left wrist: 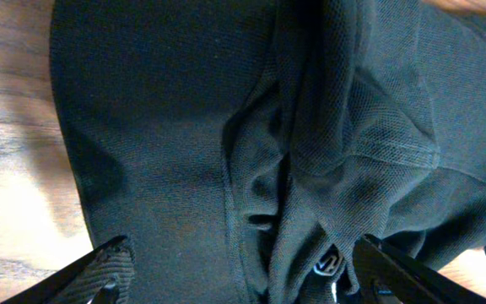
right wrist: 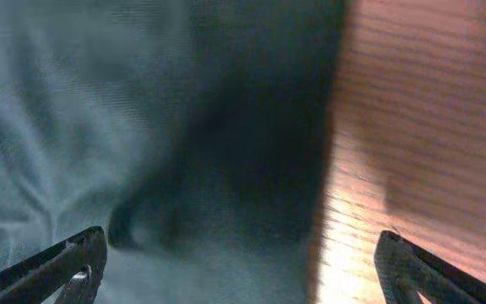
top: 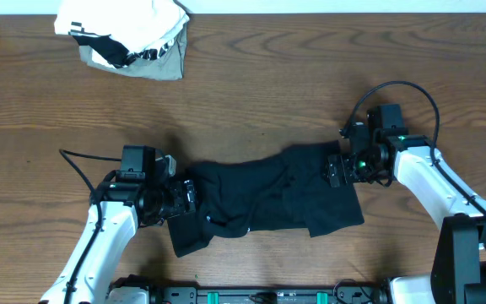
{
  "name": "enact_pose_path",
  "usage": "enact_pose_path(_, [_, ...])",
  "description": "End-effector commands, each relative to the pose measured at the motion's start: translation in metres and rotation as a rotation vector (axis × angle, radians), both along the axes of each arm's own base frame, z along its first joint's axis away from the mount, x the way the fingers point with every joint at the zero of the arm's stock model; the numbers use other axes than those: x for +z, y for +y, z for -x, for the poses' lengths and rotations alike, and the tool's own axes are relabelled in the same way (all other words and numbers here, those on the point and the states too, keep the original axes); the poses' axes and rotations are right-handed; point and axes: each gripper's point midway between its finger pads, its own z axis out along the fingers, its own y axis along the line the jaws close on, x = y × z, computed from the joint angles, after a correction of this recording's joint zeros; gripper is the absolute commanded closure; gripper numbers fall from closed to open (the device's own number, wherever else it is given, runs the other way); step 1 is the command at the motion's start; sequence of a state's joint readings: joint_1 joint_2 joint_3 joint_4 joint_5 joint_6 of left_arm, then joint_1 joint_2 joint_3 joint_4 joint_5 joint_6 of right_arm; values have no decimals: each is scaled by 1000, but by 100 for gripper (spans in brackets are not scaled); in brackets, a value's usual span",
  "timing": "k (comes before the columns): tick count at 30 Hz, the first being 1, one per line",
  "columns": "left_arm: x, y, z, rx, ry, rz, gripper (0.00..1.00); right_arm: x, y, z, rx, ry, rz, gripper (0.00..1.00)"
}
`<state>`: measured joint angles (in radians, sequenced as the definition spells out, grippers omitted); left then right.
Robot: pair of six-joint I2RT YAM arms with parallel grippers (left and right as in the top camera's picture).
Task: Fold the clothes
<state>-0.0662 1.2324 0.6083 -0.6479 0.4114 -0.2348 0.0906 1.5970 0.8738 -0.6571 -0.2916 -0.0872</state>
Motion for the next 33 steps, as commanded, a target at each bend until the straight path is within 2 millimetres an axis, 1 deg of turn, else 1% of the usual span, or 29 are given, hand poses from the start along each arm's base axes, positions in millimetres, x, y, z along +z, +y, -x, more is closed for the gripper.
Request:
enact_pose_path(1, [5, 2, -6, -5, -23, -13, 15, -3, 10, 5, 99, -2, -60, 1])
enact_pose_path(4, [5, 2, -6, -5, -23, -12, 15, -4, 16, 8, 155, -5, -95, 1])
enact_pose_path(6, [5, 2, -6, -5, -23, -12, 15, -7, 16, 9, 156, 6, -95, 1])
enact_pose_path(10, [5, 2, -5, -5, -19, -13, 15, -20, 15, 15, 153, 60, -93, 2])
enact_pose_path(15, [5, 3, -4, -6, -16, -13, 15, -37, 18, 23, 147, 130, -112, 4])
enact_pose_path(19, [5, 2, -4, -5, -16, -13, 15, -43, 24, 29, 114, 184, -157, 3])
enact_pose_path(21, [5, 2, -4, -5, -16, -13, 15, -42, 27, 32, 84, 214, -176, 4])
enact_pose_path(23, [5, 2, -4, -5, -16, -13, 15, -39, 30, 36, 81, 232, -203, 11])
enact_pose_path(25, [5, 2, -4, -5, -16, -13, 15, -37, 32, 41, 78, 252, -219, 23])
enact_pose_path(29, [4, 3, -4, -5, -16, -13, 15, -35, 33, 50, 61, 299, -229, 32])
enact_pose_path(32, [5, 3, -4, -5, -16, -13, 15, -35, 33, 52, 60, 309, -228, 38])
enact_pose_path(33, [5, 3, -4, -5, -16, -13, 15, -35, 33, 51, 59, 309, -228, 43])
